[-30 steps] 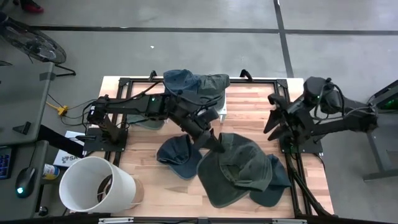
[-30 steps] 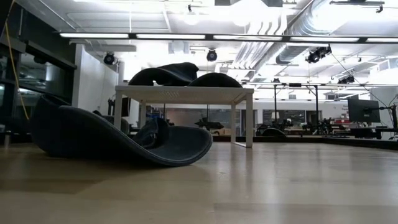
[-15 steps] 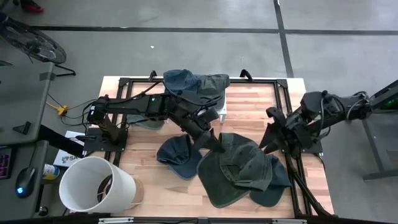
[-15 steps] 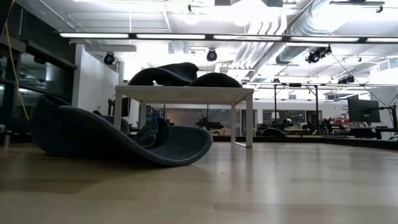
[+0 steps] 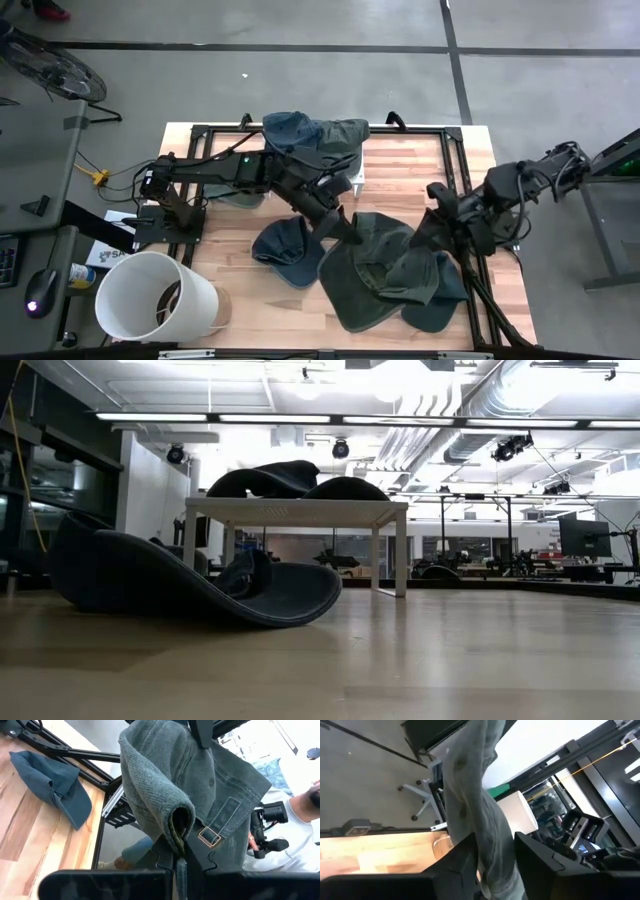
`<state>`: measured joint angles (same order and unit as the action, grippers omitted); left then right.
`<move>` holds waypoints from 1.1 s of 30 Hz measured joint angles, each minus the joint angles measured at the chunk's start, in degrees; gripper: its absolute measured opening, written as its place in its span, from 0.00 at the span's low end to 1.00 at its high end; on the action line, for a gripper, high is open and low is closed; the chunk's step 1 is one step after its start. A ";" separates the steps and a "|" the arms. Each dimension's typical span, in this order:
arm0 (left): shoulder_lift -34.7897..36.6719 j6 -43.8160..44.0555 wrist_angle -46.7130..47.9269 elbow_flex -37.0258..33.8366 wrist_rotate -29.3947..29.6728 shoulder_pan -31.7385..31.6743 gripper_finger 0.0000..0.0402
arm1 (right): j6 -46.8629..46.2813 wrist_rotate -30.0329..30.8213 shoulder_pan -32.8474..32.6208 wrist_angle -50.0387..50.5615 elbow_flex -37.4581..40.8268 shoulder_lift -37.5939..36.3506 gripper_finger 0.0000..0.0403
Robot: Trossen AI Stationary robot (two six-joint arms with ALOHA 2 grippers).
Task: Pick & Place hat
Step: Stack the bottom gray cap on top of the other gray cap on the shelf
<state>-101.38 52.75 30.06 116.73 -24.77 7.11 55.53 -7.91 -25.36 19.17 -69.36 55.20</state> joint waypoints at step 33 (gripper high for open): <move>1.35 -5.00 9.51 -0.03 22.04 0.00 0.36 | -21.12 8.76 -2.19 16.59 -3.23 0.17 0.00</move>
<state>-100.03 47.75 39.57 116.70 -2.73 7.11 34.41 0.85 -27.55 35.76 -72.59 55.37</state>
